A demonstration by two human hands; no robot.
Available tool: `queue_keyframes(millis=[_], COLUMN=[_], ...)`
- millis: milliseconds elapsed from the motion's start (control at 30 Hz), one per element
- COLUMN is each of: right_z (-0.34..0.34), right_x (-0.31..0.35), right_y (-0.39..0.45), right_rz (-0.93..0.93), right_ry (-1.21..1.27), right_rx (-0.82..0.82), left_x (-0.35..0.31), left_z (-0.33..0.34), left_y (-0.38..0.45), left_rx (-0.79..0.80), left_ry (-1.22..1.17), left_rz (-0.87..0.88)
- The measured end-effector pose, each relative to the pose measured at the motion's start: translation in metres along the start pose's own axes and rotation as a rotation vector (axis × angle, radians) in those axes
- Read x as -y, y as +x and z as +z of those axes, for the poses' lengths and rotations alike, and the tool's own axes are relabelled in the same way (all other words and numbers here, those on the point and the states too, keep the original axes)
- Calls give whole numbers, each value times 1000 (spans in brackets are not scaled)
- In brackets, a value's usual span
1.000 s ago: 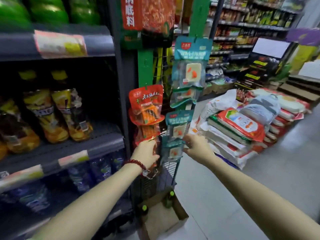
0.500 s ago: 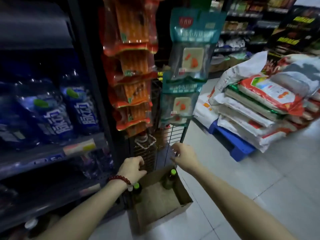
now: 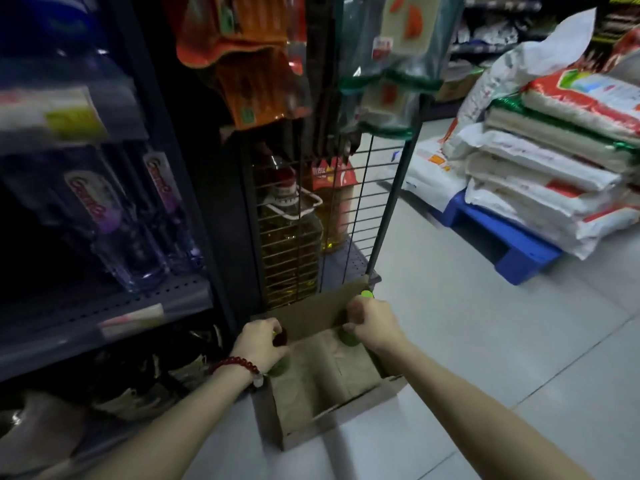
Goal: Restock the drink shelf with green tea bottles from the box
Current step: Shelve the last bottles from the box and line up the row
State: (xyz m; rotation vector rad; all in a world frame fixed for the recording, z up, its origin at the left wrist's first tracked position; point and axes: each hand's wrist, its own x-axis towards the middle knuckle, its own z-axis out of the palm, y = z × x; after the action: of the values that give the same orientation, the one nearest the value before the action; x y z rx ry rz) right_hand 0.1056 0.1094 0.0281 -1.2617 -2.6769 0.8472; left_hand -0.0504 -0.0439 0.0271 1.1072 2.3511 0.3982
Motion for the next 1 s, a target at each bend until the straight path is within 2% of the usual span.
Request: queue_keyframes(millis=[233,700,1000], right_z=[32,64,77], right_x=[-33,-76,-84], right_y=[10,29,56], right_rz=[72,215,256], right_ry=[47,148,285], right_rx=[-9,-106,-169], left_x=[21,31,27], left_z=[34,75,94], left_y=[30,53,77], left_rx=[-64,-216,-312], left_ry=[0,-16,-220], left_rz=[-79,-104,-53])
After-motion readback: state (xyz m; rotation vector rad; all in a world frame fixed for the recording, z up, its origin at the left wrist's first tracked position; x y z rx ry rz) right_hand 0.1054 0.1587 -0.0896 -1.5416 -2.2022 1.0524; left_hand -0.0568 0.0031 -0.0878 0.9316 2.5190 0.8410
